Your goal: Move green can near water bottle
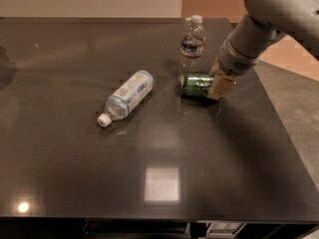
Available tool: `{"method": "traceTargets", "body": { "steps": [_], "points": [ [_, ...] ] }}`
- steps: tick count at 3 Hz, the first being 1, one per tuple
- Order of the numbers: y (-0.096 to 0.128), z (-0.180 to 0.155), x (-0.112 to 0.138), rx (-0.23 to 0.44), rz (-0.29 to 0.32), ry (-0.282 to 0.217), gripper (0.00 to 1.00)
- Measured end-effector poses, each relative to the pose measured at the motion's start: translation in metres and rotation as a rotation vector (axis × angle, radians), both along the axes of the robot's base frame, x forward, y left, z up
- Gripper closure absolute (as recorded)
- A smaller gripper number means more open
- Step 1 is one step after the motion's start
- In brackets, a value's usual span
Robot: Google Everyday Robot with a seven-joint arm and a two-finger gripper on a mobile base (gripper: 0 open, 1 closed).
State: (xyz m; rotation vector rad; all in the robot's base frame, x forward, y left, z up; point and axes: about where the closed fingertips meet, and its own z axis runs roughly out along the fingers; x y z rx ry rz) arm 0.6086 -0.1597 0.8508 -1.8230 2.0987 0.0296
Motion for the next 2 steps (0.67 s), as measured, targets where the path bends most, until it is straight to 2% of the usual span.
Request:
{"method": "traceTargets", "body": {
  "steps": [1, 2],
  "points": [
    [0.001, -0.0013, -0.0003, 0.0, 0.002, 0.002, 0.13],
    [0.0017, -0.0025, -0.0003, 0.0, 0.004, 0.004, 0.0]
  ]
}}
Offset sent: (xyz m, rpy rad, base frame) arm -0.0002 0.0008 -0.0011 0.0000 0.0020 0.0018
